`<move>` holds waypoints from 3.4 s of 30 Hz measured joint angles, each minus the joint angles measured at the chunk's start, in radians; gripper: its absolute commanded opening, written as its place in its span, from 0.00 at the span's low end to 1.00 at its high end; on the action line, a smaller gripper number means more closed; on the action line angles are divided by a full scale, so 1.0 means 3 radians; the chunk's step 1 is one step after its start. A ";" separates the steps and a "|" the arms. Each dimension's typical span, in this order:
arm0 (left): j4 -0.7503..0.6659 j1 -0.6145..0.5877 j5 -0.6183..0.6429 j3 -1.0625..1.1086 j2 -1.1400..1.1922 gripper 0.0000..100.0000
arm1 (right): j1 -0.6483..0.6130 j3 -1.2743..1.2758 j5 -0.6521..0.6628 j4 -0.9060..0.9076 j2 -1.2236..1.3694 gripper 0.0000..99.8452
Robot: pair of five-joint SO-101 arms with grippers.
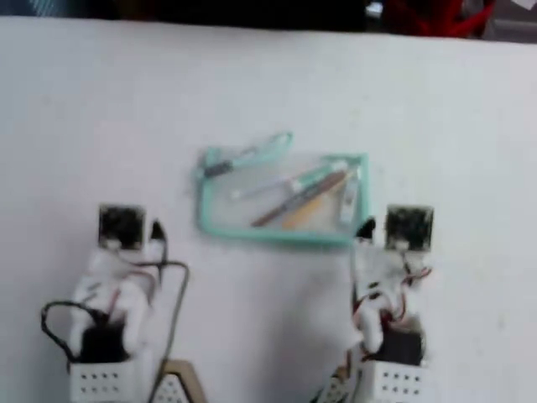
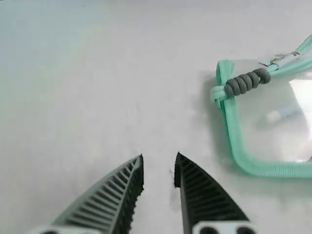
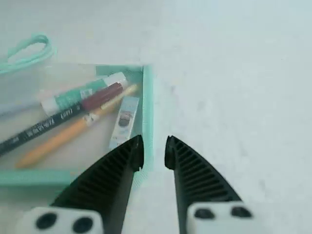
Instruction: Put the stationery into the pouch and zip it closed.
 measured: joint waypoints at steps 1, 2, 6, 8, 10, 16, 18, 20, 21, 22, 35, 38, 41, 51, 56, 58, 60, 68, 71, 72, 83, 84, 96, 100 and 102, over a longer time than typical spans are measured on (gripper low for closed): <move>0.0066 0.0000 0.0031 0.0000 0.0000 0.12 | 0.0000 0.0005 0.0000 0.0128 0.0000 0.10; 0.0143 0.0000 0.0051 0.0000 0.0000 0.12 | 0.0000 0.0010 0.0000 0.0261 -0.0020 0.10; 0.0394 0.0000 0.0051 0.0000 0.0000 0.12 | -0.0010 0.0010 0.0000 0.0829 0.0000 0.10; 0.0465 0.0000 0.0051 0.0000 0.0000 0.12 | -0.0010 0.0010 0.0000 0.1043 0.0000 0.10; 0.0532 -0.0036 0.0051 0.0000 0.0000 0.12 | -0.0010 0.0010 0.0000 0.1135 0.0000 0.10; 0.0532 -0.0399 0.0051 0.0000 0.0000 0.01 | 0.0153 0.0010 0.0000 0.1048 0.0000 0.01; 0.0690 -0.0404 0.0051 0.0000 0.0000 0.03 | 0.0184 0.0010 0.0000 0.1038 0.0000 0.03; 0.0910 -0.0404 0.0051 0.0000 0.0000 0.02 | 0.0184 0.0010 0.0000 0.1038 0.0000 0.02; 0.0982 -0.0404 0.0051 0.0000 0.0000 0.03 | 0.0179 0.0010 0.0000 0.1038 0.0000 0.02; 0.1028 -0.0404 0.0051 0.0000 0.0000 0.02 | 0.0179 0.0010 0.0000 0.1038 0.0000 0.02; 0.1258 -0.0404 0.0051 0.0000 0.0000 0.02 | -0.0107 0.0010 0.0000 0.1437 0.0000 0.02; 0.1258 -0.0404 0.0051 0.0000 0.0000 0.02 | -0.0148 0.0010 0.0000 0.1442 0.0000 0.02; 0.1258 -0.0404 0.0051 0.0000 0.0000 0.02 | -0.0143 0.0010 0.0000 0.1442 0.0000 0.02; 0.1258 -0.0404 0.0051 0.0000 0.0000 0.02 | -0.0143 0.0010 0.0000 0.1442 0.0000 0.02; 0.1258 -0.0404 0.0051 0.0000 0.0000 0.02 | -0.0143 0.0010 0.0000 0.1442 0.0000 0.02; 0.1258 -0.0404 0.0051 0.0000 0.0000 0.02 | -0.0143 0.0010 0.0000 0.1442 0.0000 0.02; 0.1258 -0.0404 0.0051 0.0000 0.0000 0.02 | -0.0143 0.0010 0.0000 0.1442 0.0000 0.02; 0.1258 -0.0404 0.0051 0.0000 0.0000 0.02 | -0.0143 0.0010 0.0000 0.1442 0.0000 0.02; 0.1258 -0.0404 0.0051 0.0000 0.0000 0.02 | -0.0143 0.0010 0.0000 0.1442 0.0000 0.02; 0.1258 -0.0404 0.0051 0.0000 0.0000 0.02 | -0.0143 0.0010 0.0000 0.1442 0.0000 0.02; 0.1258 -0.0404 0.0051 0.0000 0.0000 0.02 | -0.0143 0.0010 0.0000 0.1442 0.0000 0.02; 0.1258 -0.0404 0.0051 0.0000 0.0000 0.02 | -0.0143 0.0010 0.0000 0.1442 0.0000 0.02; 0.1258 -0.0404 0.0051 0.0000 0.0000 0.02 | -0.0143 0.0010 0.0000 0.1442 0.0000 0.02; 0.1258 -0.0404 0.0051 0.0000 0.0000 0.02 | -0.0143 0.0010 0.0000 0.1442 0.0000 0.02; 0.1258 -0.0404 0.0051 0.0000 0.0000 0.02 | -0.0143 0.0010 0.0000 0.1442 0.0000 0.02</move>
